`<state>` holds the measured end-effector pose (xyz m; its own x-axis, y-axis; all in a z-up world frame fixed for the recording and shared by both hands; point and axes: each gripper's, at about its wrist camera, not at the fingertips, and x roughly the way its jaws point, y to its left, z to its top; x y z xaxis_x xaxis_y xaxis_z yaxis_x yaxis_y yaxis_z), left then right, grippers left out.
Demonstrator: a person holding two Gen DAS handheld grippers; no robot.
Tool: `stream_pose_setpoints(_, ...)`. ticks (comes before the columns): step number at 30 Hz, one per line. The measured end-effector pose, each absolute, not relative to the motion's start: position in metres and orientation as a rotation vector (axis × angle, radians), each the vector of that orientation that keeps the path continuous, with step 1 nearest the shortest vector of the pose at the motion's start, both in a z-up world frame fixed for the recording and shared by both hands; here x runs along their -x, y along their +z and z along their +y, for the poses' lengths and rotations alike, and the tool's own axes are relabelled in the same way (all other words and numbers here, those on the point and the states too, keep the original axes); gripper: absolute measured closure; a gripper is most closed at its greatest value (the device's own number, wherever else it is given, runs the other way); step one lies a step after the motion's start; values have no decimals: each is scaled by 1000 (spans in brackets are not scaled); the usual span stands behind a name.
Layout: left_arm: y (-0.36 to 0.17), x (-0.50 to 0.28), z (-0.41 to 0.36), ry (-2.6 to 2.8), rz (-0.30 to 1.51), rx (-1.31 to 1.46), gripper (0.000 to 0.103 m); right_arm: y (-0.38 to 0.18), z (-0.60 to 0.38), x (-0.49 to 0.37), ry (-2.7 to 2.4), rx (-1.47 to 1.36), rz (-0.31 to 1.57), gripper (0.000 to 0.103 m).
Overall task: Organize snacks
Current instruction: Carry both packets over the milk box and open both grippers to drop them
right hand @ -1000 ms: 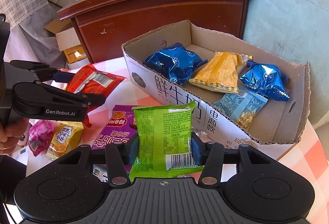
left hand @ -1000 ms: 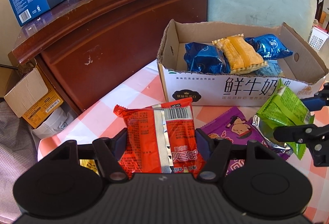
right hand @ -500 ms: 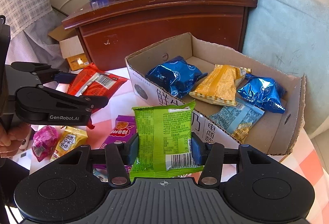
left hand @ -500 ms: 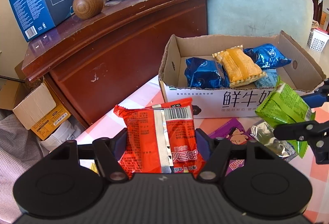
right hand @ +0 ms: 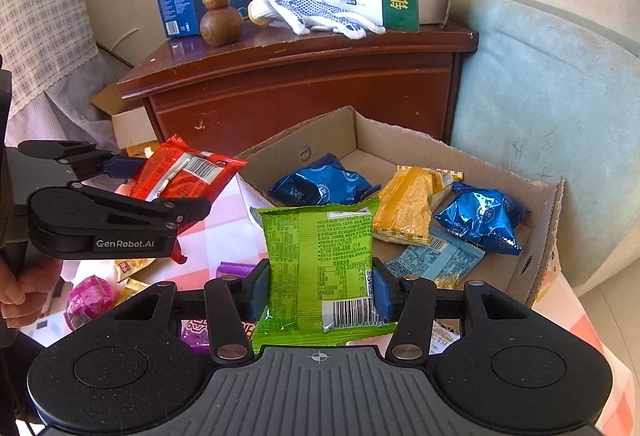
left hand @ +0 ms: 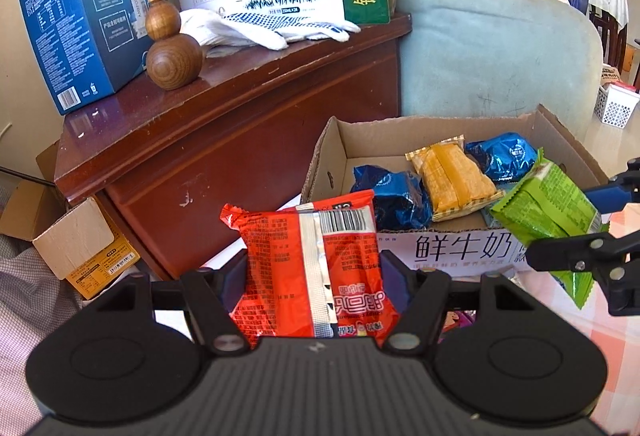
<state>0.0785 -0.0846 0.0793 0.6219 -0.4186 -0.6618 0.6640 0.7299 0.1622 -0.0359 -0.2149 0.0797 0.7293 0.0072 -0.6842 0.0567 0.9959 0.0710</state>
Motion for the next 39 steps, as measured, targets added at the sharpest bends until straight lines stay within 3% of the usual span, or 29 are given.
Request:
stream_pose_setpoints(18, 97, -78, -135, -678, 595, -369, 36, 106, -253, 37, -141, -142, 664, 54)
stream_pose_setpoints(39, 85, -100, -181, -703, 658, -320, 36, 96, -287, 19, -249, -243, 681, 54)
